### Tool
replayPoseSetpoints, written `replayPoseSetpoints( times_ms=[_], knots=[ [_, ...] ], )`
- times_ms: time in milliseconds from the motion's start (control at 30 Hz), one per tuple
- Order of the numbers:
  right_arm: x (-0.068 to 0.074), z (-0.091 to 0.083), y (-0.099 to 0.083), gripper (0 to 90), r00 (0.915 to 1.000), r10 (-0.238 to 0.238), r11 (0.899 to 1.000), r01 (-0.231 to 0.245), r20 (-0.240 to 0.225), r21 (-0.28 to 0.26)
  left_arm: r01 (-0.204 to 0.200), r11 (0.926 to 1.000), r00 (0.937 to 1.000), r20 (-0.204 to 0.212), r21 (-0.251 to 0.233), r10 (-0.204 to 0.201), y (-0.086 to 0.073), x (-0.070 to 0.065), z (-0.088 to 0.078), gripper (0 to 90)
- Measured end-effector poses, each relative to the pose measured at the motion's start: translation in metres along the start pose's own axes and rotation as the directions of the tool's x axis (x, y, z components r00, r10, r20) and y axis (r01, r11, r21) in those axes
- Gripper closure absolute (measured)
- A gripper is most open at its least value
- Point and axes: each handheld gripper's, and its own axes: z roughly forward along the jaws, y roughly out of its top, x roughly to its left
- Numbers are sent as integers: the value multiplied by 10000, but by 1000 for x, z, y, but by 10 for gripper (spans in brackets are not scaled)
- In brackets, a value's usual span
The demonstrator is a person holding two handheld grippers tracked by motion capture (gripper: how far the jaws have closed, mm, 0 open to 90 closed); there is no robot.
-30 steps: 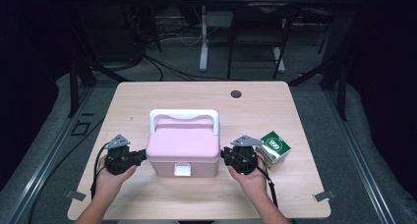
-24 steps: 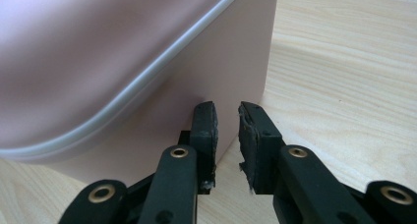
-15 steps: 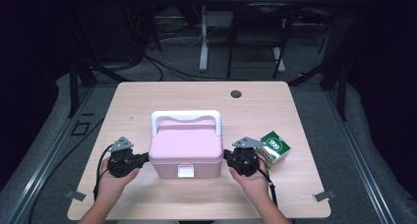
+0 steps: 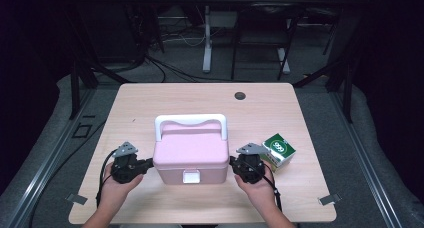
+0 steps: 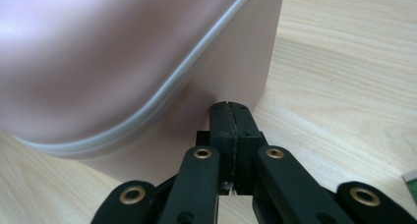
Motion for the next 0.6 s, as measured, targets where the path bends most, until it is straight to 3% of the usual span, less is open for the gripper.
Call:
replayPoseSetpoints(
  times_ms=[67,267,367,500,600],
  knots=[
    [0,-2,-2,900,9998,48,10000,-48,-207,-23,-9,10000,10000,-7,17,9,-1,-2,0,896],
    [1,-10,-7,900,9997,25,10000,-23,-239,76,-45,9999,10000,49,99,44,-3,-8,-2,897],
    [3,-14,-10,900,10000,51,9999,-51,-43,146,-95,9998,9999,83,170,93,-4,-11,-3,897],
    [3,-21,-16,900,9997,72,9999,-70,-229,86,-197,9994,9997,155,269,193,-6,-17,-4,897],
    [3,-23,-18,900,10000,21,10000,-21,0,75,-261,9991,9995,190,332,255,-6,-20,-4,897]
  ],
)
